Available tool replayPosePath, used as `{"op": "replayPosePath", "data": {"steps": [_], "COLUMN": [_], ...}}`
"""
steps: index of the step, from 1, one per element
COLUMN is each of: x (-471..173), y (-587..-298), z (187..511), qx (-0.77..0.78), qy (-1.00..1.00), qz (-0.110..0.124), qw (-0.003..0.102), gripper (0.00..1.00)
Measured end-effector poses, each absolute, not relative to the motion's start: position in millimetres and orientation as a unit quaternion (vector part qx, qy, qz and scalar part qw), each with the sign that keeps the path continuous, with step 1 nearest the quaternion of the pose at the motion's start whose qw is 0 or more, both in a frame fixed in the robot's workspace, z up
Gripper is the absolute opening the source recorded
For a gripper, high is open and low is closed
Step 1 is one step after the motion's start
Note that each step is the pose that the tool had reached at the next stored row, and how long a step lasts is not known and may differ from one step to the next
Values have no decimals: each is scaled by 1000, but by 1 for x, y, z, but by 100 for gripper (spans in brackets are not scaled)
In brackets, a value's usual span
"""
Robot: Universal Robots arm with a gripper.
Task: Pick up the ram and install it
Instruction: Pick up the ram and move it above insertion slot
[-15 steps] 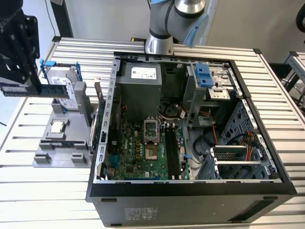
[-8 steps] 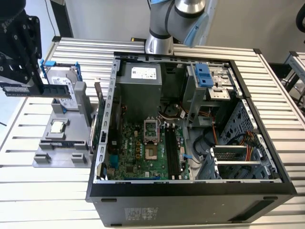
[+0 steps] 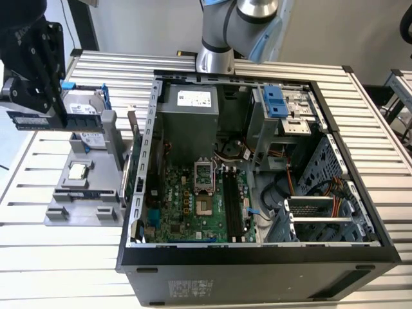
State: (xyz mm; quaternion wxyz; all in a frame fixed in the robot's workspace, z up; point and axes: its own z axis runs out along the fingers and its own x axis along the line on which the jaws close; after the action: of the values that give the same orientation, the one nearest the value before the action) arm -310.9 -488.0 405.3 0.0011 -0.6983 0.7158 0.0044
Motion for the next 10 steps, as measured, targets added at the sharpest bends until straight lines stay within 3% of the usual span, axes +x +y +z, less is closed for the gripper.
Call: {"op": "replayPosePath", "data": {"steps": [10], "x": [-287], "y": [-488], "z": [405], "qx": [-698], "qy": [716], "qz": [5], "qw": [0], "gripper": [0]}}
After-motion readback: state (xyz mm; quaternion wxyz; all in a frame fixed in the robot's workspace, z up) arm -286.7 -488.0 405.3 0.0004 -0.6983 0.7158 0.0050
